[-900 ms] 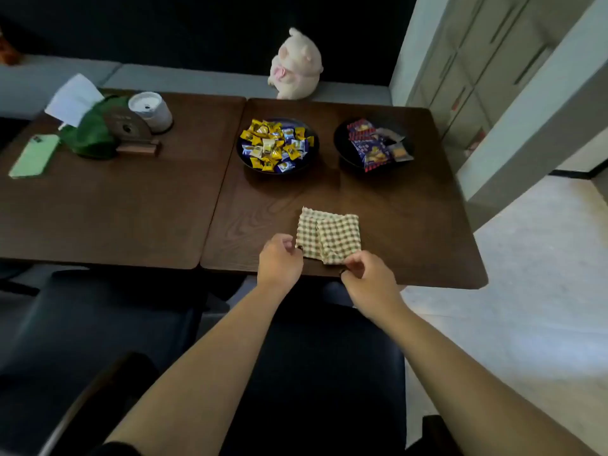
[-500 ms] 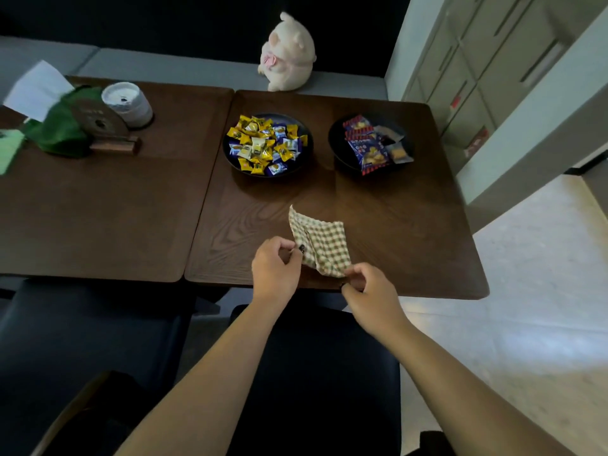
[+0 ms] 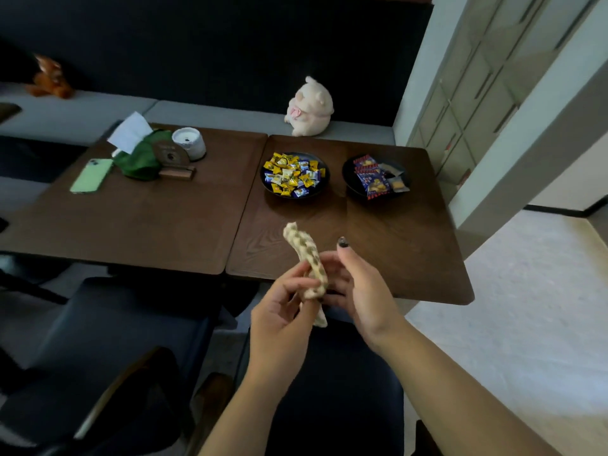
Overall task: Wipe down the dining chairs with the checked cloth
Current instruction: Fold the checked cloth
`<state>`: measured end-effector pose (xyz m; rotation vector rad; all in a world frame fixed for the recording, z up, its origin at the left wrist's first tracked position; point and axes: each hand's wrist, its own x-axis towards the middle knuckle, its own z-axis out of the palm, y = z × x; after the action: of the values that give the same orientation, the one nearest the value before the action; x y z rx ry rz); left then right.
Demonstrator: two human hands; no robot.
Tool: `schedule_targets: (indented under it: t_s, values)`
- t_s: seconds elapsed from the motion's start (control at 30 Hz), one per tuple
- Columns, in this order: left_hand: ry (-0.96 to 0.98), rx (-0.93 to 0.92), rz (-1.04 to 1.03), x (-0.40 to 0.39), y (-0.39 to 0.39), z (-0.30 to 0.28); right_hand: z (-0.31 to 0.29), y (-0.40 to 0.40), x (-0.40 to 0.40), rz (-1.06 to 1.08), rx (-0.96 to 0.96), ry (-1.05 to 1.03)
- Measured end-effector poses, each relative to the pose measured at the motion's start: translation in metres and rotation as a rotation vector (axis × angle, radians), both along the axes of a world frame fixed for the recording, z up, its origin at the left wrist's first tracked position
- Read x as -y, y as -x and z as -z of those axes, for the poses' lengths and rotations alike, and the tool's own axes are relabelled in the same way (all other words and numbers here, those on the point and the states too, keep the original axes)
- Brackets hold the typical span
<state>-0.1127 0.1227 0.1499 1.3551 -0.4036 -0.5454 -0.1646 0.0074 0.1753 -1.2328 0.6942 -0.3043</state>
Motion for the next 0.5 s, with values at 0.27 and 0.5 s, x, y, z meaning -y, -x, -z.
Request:
schedule_targets:
  t_s: [0.27,0.5]
  values:
    - [0.114,0.151,0.004,-0.07,0.075,-0.072,-0.074,0.074,-0.06,0.069,0.004,0.248]
    - [0.091,0.216,-0.063,-0.123,0.13,-0.133,-0.132,0.158,-0.114,-0.004,0.108,0.399]
